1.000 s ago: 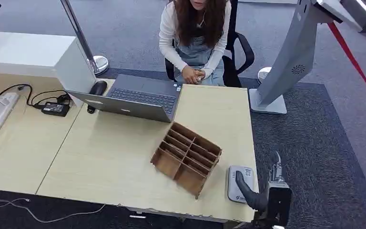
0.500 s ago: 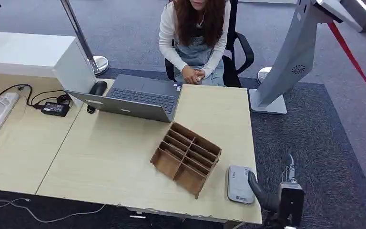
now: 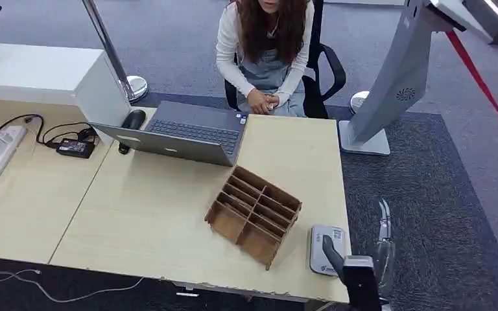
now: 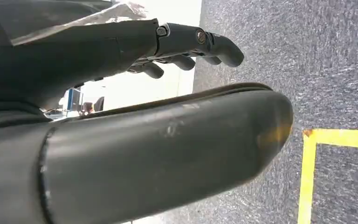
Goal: Pass the card to the sensor for recognition and then transmit it.
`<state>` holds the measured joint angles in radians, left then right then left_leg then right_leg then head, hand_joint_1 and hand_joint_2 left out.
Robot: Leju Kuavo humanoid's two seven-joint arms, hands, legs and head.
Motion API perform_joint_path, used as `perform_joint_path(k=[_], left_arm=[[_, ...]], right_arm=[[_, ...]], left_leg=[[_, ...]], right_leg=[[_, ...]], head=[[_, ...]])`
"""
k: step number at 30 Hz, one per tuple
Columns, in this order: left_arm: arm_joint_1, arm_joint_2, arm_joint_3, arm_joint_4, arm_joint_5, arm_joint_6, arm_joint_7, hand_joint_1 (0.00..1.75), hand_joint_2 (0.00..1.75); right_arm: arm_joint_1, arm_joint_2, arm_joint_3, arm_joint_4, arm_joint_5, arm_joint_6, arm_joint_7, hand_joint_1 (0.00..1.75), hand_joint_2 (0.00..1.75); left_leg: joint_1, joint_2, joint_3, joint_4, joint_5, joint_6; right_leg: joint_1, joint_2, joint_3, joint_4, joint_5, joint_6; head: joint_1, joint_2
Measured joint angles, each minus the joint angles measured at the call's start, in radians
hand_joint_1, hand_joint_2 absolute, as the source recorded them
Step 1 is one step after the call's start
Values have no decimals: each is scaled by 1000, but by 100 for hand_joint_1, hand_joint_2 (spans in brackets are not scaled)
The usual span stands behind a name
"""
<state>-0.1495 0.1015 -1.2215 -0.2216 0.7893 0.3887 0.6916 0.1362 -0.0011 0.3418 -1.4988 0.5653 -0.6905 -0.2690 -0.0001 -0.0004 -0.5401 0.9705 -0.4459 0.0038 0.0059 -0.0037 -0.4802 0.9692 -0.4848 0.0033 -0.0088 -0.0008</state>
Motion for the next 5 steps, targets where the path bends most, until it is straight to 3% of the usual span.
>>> perform_joint_path(k=[3, 5], left_arm=[[0, 0, 0, 0, 2, 1, 0, 0, 0], [1, 2, 0, 3, 15, 2, 0, 0, 0]], right_arm=[[11, 28, -23, -8, 100, -1, -3, 0, 175], [27, 67, -63, -45, 392, -1, 46, 0, 175]], left_leg=[[0, 0, 0, 0, 0, 0], [0, 0, 0, 0, 0, 0]], right_leg=[[0, 0, 0, 0, 0, 0], [0, 0, 0, 0, 0, 0]], head=[[0, 0], [0, 0]])
